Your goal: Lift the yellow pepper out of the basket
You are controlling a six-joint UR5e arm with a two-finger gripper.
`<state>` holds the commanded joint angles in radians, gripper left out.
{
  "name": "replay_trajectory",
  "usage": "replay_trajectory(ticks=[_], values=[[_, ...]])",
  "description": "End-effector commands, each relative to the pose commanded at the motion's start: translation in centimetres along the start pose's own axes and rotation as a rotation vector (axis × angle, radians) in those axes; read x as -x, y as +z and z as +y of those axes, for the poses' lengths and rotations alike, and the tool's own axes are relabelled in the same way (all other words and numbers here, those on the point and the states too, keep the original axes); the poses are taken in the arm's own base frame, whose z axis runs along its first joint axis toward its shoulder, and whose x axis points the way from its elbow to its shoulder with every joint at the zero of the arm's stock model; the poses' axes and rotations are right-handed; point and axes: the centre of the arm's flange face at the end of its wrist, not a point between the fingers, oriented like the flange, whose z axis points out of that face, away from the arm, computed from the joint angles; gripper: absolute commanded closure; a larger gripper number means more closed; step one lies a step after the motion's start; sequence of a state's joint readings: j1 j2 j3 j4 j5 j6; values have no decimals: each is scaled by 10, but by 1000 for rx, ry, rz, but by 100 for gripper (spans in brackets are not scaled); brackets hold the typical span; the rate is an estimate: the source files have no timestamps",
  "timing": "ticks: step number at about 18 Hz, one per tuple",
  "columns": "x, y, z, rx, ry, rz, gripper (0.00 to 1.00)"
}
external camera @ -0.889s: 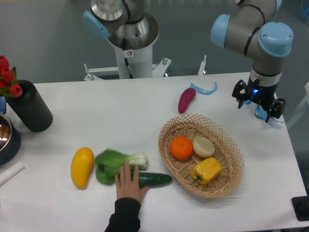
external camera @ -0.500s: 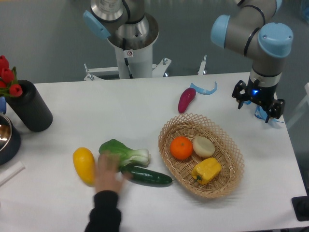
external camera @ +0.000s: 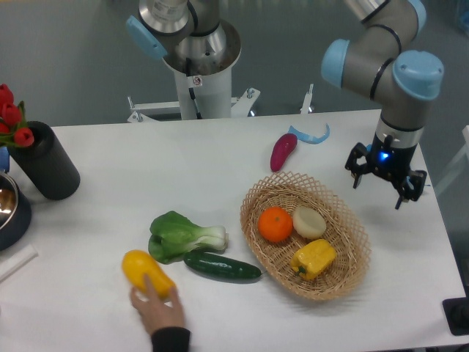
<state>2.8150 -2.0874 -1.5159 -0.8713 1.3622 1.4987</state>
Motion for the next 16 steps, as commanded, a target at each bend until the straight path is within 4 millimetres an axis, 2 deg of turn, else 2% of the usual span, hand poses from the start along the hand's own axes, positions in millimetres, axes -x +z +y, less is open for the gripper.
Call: replay_trajectory(ticks=[2,3,7,9,13,16], values=[[10,14,-22,-7,-4,0,0],[9,17,-32,-10,-42,3,0],[0,17,-56,-18,-80,15,0],[-12,23,-79,-22,-127,32,0],[-16,36,-91,-22,-189,48,0],[-31,43,-101,-16,-185,77,0]])
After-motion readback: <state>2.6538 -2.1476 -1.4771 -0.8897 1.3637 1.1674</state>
